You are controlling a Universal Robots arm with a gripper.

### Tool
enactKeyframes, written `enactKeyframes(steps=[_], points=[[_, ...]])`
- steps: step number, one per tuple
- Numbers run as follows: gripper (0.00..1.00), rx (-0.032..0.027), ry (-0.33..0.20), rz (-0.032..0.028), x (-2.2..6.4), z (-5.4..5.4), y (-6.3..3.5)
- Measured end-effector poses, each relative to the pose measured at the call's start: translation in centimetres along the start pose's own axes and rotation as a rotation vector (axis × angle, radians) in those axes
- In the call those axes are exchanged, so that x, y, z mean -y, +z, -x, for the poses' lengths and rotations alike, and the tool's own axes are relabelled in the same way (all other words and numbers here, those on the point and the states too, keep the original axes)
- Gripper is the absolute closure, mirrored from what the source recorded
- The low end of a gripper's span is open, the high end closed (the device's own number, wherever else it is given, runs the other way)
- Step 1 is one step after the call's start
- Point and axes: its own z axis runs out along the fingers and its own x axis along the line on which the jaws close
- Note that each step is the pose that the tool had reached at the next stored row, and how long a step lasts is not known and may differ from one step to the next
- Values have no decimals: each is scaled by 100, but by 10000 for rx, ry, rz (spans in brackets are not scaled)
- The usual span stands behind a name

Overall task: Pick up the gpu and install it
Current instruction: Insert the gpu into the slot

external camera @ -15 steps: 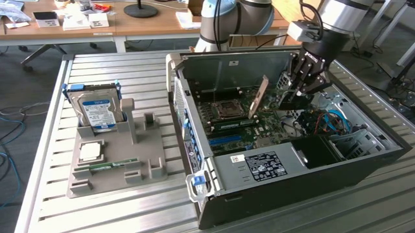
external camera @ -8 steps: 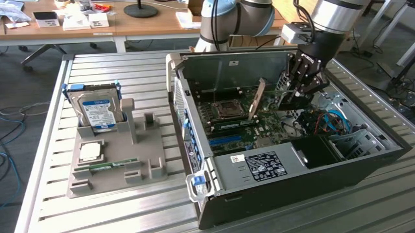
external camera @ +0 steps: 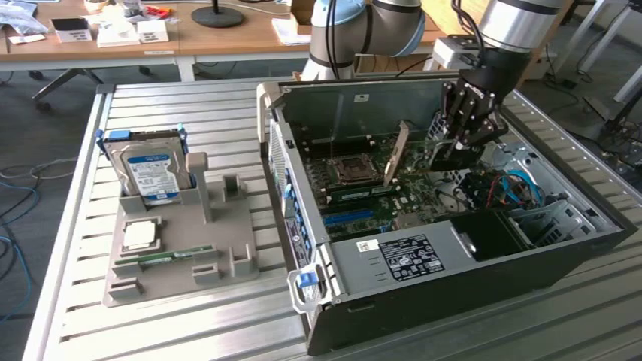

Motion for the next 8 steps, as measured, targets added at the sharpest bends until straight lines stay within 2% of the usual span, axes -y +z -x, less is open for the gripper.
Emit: enactKeyframes(steps=[2,3,8], points=[[73,82,1,-102,-6,-1,0],[73,94,1,-118,-6,0,0],[73,107,0,-119,-7,-1,0]])
